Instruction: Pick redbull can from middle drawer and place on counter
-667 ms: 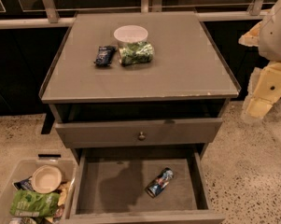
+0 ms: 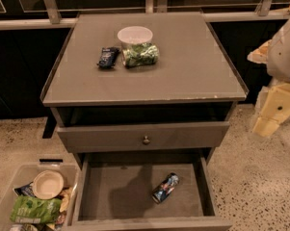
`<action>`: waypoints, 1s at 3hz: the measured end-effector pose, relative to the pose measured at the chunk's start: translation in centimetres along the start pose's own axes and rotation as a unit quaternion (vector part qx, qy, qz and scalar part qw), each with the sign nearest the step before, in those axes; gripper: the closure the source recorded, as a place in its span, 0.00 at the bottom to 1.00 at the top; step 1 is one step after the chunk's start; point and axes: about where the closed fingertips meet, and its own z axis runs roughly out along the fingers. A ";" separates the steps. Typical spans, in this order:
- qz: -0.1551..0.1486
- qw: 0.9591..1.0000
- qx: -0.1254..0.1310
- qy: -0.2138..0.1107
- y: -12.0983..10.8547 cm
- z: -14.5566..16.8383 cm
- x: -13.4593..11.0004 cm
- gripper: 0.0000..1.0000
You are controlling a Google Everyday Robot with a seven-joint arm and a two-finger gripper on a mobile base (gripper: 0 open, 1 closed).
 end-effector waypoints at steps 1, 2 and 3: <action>0.040 0.999 0.004 0.025 3.0 3.3 1.8 0.00; 0.077 0.996 -0.010 0.037 6.6 8.9 3.8 0.00; 0.117 0.989 -0.084 0.029 12.0 17.1 7.5 0.00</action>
Offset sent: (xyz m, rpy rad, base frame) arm -0.1265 -0.0094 -0.2999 -0.0555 0.3570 -0.2468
